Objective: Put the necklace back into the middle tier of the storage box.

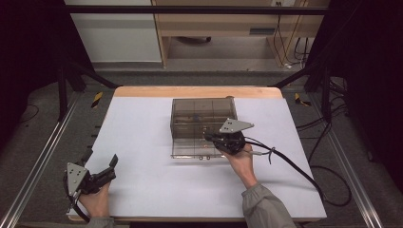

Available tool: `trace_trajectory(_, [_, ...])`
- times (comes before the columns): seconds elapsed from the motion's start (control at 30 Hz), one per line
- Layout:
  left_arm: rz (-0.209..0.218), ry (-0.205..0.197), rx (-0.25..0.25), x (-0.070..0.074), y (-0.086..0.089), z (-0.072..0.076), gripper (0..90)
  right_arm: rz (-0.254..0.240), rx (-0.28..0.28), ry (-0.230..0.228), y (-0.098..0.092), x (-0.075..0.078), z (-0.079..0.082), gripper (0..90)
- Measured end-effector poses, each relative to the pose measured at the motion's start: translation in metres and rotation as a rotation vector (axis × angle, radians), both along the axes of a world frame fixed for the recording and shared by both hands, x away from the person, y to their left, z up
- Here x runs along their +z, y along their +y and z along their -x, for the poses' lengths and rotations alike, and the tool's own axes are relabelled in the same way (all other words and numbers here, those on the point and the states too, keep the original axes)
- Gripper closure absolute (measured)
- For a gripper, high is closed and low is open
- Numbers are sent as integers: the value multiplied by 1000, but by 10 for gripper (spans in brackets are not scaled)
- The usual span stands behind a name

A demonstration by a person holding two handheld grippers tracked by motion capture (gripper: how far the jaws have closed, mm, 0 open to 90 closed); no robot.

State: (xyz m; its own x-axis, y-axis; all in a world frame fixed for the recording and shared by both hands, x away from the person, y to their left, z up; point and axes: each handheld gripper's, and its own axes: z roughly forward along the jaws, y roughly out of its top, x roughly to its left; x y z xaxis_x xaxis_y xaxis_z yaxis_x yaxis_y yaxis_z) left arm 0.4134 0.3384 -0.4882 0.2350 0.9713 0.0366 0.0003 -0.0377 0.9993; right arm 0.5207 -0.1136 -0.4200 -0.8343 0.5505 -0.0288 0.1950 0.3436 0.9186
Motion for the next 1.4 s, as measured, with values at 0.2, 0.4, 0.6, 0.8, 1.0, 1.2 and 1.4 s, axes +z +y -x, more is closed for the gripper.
trace_trajectory(0.2, [0,0,0,0,0,0,74,18,3,6,3,-5,1,866])
trace_trajectory(0.4, [1,0,0,0,0,0,74,10,-19,24,-2,-11,0,866])
trace_trajectory(0.6, [-1,-1,0,0,0,0,74,7,-28,38,-8,-16,0,866])
trace_trajectory(0.8, [-1,0,0,0,0,0,74,25,-20,52,-5,-22,0,866])
trace_trajectory(1.0, [0,0,0,0,0,0,74,51,-19,69,-2,-28,-1,866])
trace_trajectory(1.2, [-1,0,0,0,0,0,74,73,-19,86,0,-33,-1,865])
trace_trajectory(1.4, [-1,0,0,0,0,0,74,77,-20,101,2,-36,-2,864])
